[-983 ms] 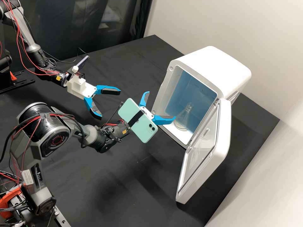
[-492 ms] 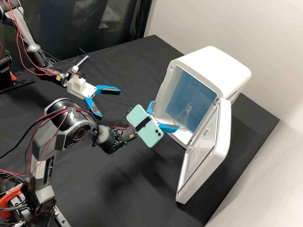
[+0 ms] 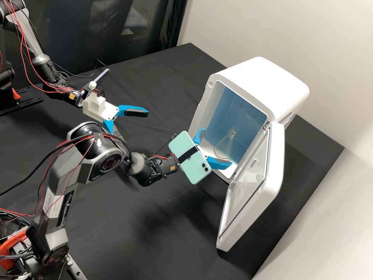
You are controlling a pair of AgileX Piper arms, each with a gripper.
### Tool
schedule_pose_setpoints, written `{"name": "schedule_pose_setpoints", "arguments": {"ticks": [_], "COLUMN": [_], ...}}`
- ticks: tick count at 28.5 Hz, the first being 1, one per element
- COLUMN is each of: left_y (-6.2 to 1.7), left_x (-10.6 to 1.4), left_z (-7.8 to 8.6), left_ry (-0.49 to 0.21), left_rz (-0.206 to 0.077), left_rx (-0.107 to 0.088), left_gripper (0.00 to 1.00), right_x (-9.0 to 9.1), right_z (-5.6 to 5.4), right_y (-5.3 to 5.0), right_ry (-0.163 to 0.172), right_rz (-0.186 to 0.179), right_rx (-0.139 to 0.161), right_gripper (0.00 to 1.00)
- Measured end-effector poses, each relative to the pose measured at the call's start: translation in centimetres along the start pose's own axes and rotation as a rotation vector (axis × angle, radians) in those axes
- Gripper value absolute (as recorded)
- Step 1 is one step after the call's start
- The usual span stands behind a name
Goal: Take the flask out of the incubator
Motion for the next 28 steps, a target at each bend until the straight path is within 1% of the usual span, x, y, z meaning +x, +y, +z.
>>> {"name": "schedule_pose_setpoints", "arguments": {"ticks": [2,3,4,5,7,10,13,14,16,18,19,20,22,24,28], "left_y": [0.00,0.00,0.00,0.00,0.00,0.00,0.00,0.00,0.00,0.00,0.00,0.00,0.00,0.00,0.00], "left_x": [0.0,0.0,0.0,0.0,0.0,0.0,0.0,0.0,0.0,0.0,0.0,0.0,0.0,0.0,0.0], "left_z": [0.0,0.0,0.0,0.0,0.0,0.0,0.0,0.0,0.0,0.0,0.0,0.0,0.0,0.0,0.0], "left_ry": [0.000,0.000,0.000,0.000,0.000,0.000,0.000,0.000,0.000,0.000,0.000,0.000,0.000,0.000,0.000], "left_rz": [0.000,0.000,0.000,0.000,0.000,0.000,0.000,0.000,0.000,0.000,0.000,0.000,0.000,0.000,0.000], "left_rx": [0.000,0.000,0.000,0.000,0.000,0.000,0.000,0.000,0.000,0.000,0.000,0.000,0.000,0.000,0.000], "left_gripper": [1.00,1.00,1.00,1.00,1.00,1.00,1.00,1.00,1.00,1.00,1.00,1.00,1.00,1.00,1.00], "right_x": [0.3,0.5,0.8,0.9,1.2,1.8,2.3,2.6,2.9,3.2,3.5,3.8,4.1,4.6,5.4], "right_z": [0.0,-0.1,-0.2,-0.3,-0.6,-1.5,-2.2,-2.6,-3.1,-3.4,-3.6,-3.6,-3.7,-3.7,-3.3], "right_y": [-0.1,-0.1,-0.4,-0.5,-0.9,-1.7,-2.2,-2.5,-2.9,-3.1,-3.2,-3.2,-3.2,-3.3,-3.9], "right_ry": [-0.005,-0.012,-0.020,-0.018,-0.024,-0.014,-0.008,0.001,0.006,-0.001,-0.008,-0.014,-0.021,-0.025,-0.049], "right_rz": [0.001,0.000,0.000,0.002,-0.007,-0.033,-0.040,-0.050,-0.060,-0.057,-0.049,-0.048,-0.044,-0.042,-0.060], "right_rx": [-0.012,-0.012,-0.006,-0.009,-0.014,-0.030,-0.047,-0.056,-0.073,-0.078,-0.072,-0.075,-0.071,-0.078,-0.093], "right_gripper": [1.00,1.00,1.00,1.00,1.00,1.00,1.00,1.00,1.00,1.00,1.00,1.00,1.00,1.00,1.00]}}
